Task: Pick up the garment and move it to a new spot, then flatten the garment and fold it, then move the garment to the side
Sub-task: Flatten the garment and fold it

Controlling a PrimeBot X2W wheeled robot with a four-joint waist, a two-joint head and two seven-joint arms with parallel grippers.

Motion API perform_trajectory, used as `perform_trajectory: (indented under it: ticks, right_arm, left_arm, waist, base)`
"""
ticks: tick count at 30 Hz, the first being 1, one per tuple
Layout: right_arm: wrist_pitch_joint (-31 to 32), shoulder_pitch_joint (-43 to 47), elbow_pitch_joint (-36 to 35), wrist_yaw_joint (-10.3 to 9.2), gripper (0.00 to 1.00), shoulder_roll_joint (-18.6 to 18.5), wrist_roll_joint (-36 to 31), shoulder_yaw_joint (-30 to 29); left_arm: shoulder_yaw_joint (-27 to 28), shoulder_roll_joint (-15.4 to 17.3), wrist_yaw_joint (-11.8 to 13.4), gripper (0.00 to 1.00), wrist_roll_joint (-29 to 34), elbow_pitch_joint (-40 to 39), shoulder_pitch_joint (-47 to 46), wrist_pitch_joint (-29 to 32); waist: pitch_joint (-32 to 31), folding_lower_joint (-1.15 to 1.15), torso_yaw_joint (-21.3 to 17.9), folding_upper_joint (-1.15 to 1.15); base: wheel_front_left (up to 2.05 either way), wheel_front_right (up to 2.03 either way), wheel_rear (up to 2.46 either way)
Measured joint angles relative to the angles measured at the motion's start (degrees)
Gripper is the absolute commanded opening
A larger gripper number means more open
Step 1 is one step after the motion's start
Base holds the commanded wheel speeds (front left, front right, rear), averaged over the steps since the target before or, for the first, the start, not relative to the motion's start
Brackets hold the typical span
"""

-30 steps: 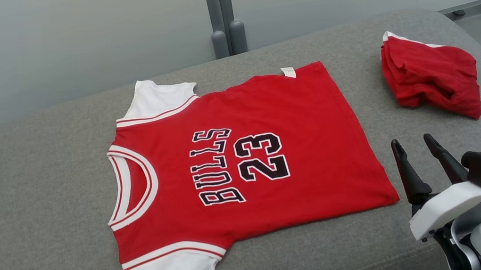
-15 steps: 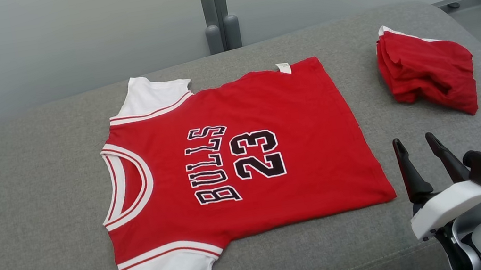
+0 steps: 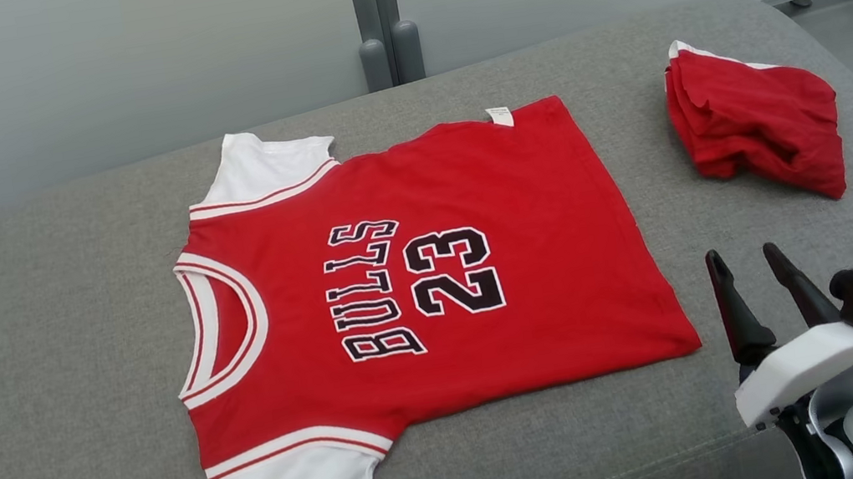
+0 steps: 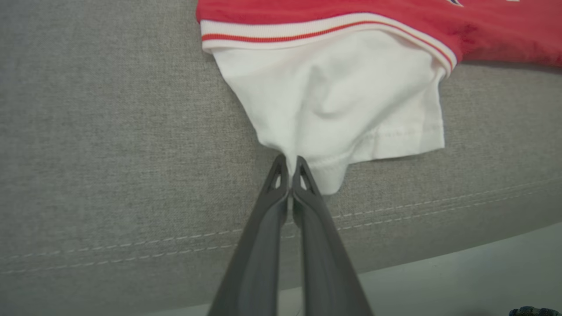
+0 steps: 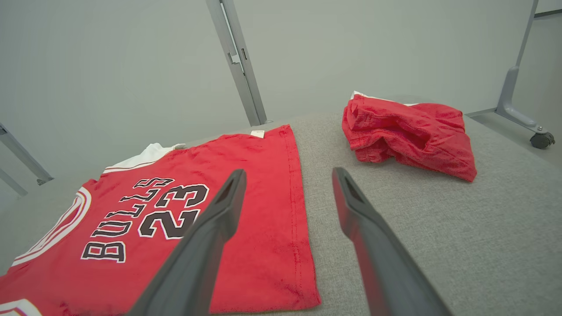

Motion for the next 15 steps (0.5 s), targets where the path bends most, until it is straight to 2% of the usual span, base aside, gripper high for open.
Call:
perform_trajectory:
  ticks: [4,9,15]
  right_arm:
    - [1.16,2.69,1.72,0.01,1.00,1.14,3.67,-1.20]
    - [2.57,6.18,5.50,0.11,1.00,2.77,8.14,-2.99]
    - [3.23,6.60,8.32,2.09,1.00,4.76,12.33,-4.08]
  left_arm:
    - [0.30,-0.25,-0.99,0.00,-0.24,-0.89,-0.27,-0.54]
    - [2.97,-1.27,-1.98,0.00,-4.37,-5.02,-2.16,-1.55]
    - [3.76,-2.02,-3.24,0.00,-6.65,-10.34,-4.14,-2.04]
  waist:
    - [0.20,0.00,0.38,0.00]
    - [0.50,0.00,1.67,0.00]
    - [1.00,0.00,3.51,0.00]
  base:
    - [0.00,0.00,0.00]
    - [0.00,0.00,0.00]
    - [0.00,0.00,0.00]
